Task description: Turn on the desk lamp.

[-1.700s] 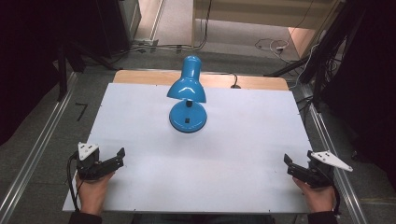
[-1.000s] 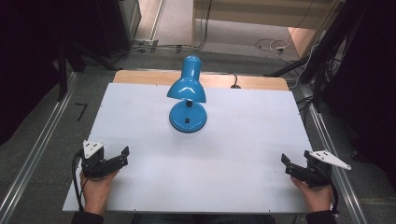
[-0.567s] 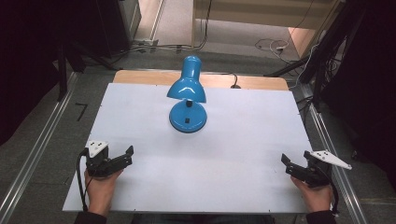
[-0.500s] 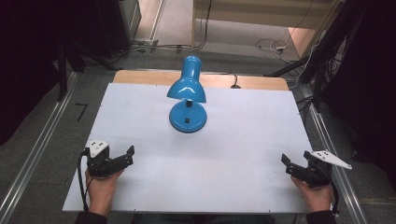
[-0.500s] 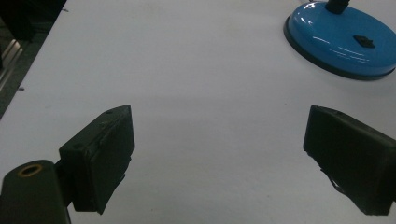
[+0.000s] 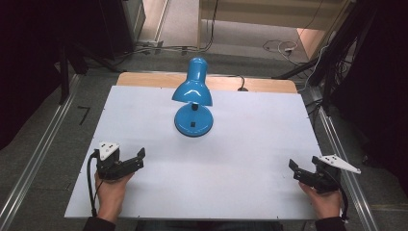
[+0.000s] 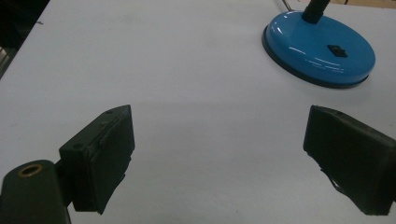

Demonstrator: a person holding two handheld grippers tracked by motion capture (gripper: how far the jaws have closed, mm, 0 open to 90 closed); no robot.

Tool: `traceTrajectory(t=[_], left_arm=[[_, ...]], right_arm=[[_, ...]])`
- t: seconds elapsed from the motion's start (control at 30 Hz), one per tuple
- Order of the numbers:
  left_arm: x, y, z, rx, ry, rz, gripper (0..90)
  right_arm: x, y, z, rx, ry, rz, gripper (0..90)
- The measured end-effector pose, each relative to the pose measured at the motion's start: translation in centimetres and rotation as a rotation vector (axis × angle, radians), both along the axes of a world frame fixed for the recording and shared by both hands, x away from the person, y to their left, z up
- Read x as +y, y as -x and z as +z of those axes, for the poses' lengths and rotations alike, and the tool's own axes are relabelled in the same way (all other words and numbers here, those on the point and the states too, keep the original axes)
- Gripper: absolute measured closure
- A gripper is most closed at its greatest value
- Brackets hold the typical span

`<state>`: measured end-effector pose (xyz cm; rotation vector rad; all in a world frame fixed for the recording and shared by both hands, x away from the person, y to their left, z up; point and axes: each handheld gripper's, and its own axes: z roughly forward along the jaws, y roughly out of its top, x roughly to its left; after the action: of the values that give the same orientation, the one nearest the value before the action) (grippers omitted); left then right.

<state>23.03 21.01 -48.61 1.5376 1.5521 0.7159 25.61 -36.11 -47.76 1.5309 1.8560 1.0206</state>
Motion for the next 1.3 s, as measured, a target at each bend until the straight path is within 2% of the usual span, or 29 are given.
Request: traceTrajectory(t=[0.4, 0.93, 1.3], left_arm=[[-1.9, -1.1, 0.7, -0.033, -0.011, -0.035, 11.3], [-3.2, -2.3, 1.1, -0.035, -0.018, -0.061, 11.3], [-4.3, -3.3, 1.3, -0.038, -0.027, -0.086, 11.3]], right_arm=[[-0.1, -0.1, -0.1, 0.009, 0.000, 0.001, 9.1], [0.0, -0.3, -0.3, 0.016, 0.014, 0.003, 8.6], [0.0, -0.3, -0.3, 0.017, 0.004, 0.001, 8.6]])
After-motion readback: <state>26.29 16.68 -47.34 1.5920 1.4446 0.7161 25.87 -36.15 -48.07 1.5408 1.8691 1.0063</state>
